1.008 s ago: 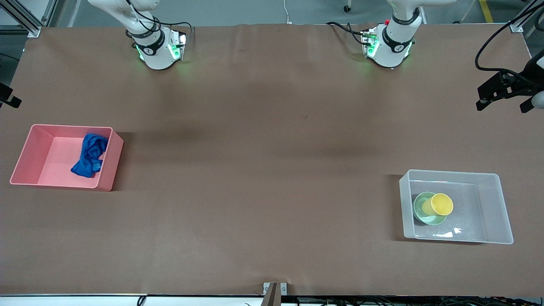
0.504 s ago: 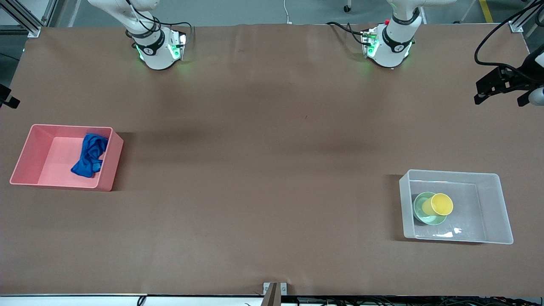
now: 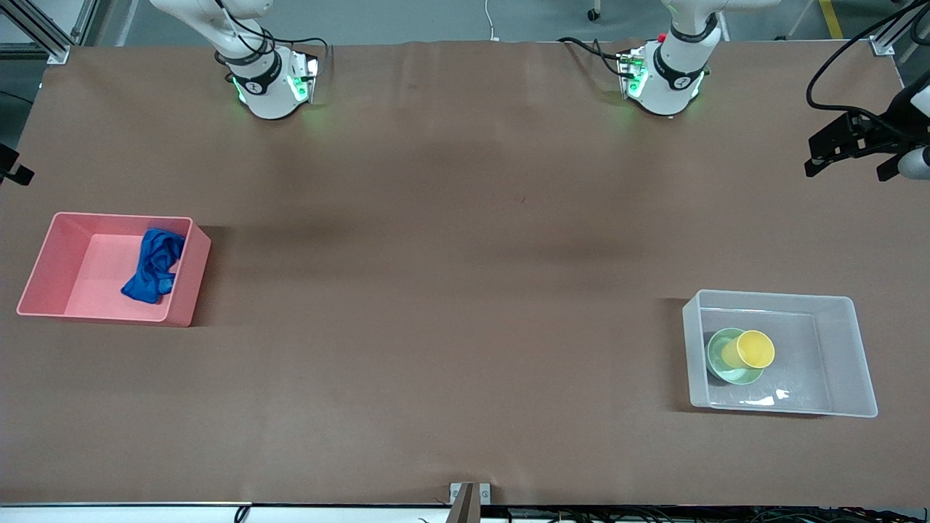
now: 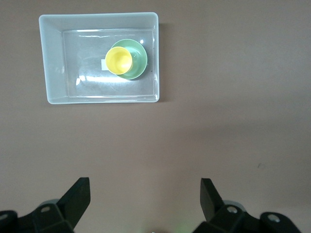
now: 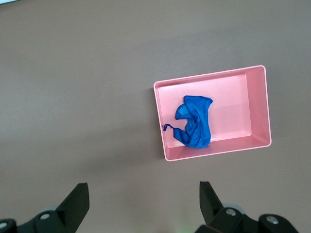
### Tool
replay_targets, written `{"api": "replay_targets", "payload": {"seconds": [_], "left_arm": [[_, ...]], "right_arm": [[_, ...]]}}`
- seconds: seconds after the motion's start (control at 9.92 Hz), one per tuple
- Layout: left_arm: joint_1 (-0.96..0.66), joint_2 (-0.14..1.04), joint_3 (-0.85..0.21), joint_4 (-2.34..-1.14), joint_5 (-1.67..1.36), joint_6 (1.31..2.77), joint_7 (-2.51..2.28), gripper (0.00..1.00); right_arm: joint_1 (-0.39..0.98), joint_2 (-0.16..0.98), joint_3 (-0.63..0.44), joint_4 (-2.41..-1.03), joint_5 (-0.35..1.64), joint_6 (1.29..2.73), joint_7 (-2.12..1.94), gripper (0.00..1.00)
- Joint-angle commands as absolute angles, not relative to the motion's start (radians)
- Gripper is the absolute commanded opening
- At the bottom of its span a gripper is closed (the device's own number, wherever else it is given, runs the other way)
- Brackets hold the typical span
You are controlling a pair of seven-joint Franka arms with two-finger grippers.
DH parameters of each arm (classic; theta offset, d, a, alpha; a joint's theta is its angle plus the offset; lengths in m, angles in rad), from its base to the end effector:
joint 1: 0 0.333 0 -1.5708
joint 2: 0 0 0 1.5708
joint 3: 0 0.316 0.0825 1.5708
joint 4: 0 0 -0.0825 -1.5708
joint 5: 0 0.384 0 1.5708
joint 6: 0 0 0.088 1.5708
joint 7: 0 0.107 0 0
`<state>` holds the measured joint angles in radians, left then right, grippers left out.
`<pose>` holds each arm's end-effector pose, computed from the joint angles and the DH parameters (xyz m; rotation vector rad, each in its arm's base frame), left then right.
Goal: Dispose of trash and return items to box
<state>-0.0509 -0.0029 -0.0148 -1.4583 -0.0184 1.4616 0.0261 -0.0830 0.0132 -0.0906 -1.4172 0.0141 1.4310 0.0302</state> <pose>0.5409 -0.0377 0.6690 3.1198 -0.1465 0.0091 0.5356 -0.0918 0.6764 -3.1130 0.3152 -0.0025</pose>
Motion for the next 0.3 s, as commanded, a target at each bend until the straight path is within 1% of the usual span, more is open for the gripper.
{"api": "replay_targets", "payload": {"seconds": [0.0,0.2], "left_arm": [[-0.046,-0.020,-0.017,-1.509,-0.028,1.462,0.014,1.00],[-0.046,-0.020,-0.017,-1.509,-0.021,1.462,0.021,1.00]], "right_arm": [[-0.089,0.025,-0.089,-1.394,0.012,1.416,0.023,1.00],[-0.091,0.025,-0.089,-1.394,0.012,1.416,0.021,1.00]]}}
